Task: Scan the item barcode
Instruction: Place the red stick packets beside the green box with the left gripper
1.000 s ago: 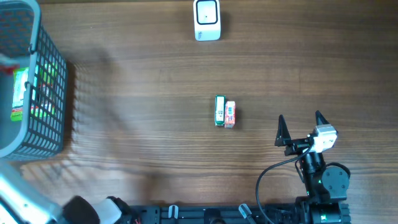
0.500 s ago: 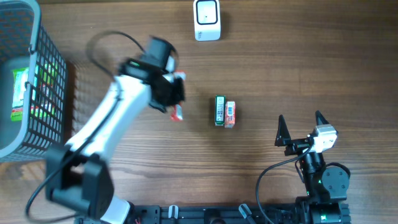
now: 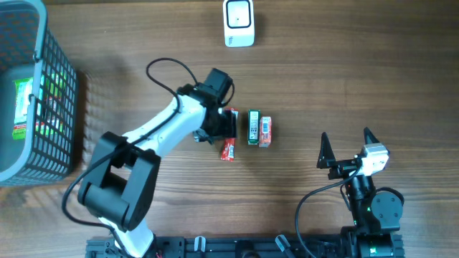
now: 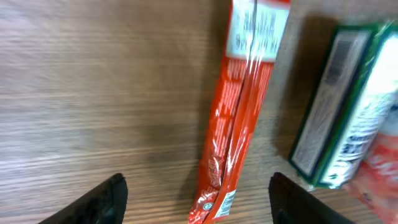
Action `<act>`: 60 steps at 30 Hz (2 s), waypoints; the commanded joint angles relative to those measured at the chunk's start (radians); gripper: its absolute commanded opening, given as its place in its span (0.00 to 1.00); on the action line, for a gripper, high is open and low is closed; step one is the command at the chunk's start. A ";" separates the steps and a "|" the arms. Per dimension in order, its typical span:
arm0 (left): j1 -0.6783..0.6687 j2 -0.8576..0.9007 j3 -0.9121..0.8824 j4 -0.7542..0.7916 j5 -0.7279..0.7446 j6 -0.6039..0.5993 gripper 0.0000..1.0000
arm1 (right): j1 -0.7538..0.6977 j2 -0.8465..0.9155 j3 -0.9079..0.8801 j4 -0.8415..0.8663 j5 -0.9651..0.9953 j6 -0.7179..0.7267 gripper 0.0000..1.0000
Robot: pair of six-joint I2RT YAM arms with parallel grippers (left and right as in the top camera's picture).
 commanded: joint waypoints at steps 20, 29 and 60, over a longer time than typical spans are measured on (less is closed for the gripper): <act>-0.101 0.057 -0.087 0.098 -0.061 -0.032 0.04 | -0.005 0.000 -0.001 0.006 -0.015 -0.008 1.00; -0.090 0.021 -0.014 0.059 -0.047 -0.031 0.07 | -0.005 0.000 -0.001 0.006 -0.015 -0.009 1.00; -0.136 0.038 -0.074 0.089 -0.078 -0.114 0.35 | -0.005 0.000 -0.001 0.006 -0.015 -0.008 1.00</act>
